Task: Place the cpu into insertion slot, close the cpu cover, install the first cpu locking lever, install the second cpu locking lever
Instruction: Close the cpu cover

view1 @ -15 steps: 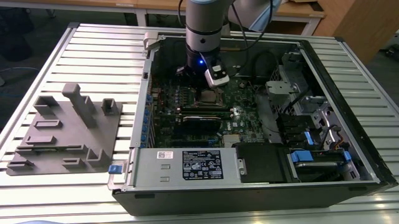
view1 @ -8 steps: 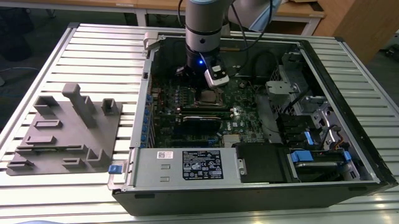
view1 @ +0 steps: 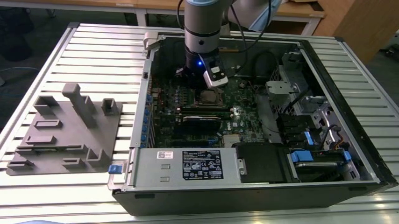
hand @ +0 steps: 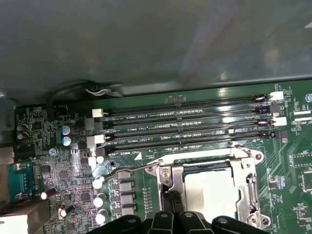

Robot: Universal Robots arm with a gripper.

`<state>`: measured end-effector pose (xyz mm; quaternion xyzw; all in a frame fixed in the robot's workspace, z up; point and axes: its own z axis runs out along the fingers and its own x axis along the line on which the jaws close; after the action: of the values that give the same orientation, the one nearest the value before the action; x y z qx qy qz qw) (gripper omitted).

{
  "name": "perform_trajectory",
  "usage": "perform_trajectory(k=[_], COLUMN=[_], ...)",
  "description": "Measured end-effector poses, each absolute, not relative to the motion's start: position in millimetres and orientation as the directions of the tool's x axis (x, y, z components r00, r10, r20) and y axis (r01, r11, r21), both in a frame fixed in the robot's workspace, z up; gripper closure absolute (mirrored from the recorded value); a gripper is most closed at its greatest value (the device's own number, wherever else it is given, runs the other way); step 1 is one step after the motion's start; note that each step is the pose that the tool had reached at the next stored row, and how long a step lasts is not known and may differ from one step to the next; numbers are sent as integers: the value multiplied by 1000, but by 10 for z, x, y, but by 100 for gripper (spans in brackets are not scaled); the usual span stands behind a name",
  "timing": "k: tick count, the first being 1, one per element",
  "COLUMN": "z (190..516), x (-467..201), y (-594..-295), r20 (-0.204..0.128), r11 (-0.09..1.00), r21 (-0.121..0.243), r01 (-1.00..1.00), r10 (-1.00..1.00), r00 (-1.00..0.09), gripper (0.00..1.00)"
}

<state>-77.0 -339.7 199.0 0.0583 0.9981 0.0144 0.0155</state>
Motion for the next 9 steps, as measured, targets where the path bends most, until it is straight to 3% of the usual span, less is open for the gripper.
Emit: perform_trajectory(k=[9], z=[1992], x=[-770], y=[-3397], r20=[-29], r11=[993], r21=[31], r01=[116], r10=[117], r00=[-993], gripper=[89])
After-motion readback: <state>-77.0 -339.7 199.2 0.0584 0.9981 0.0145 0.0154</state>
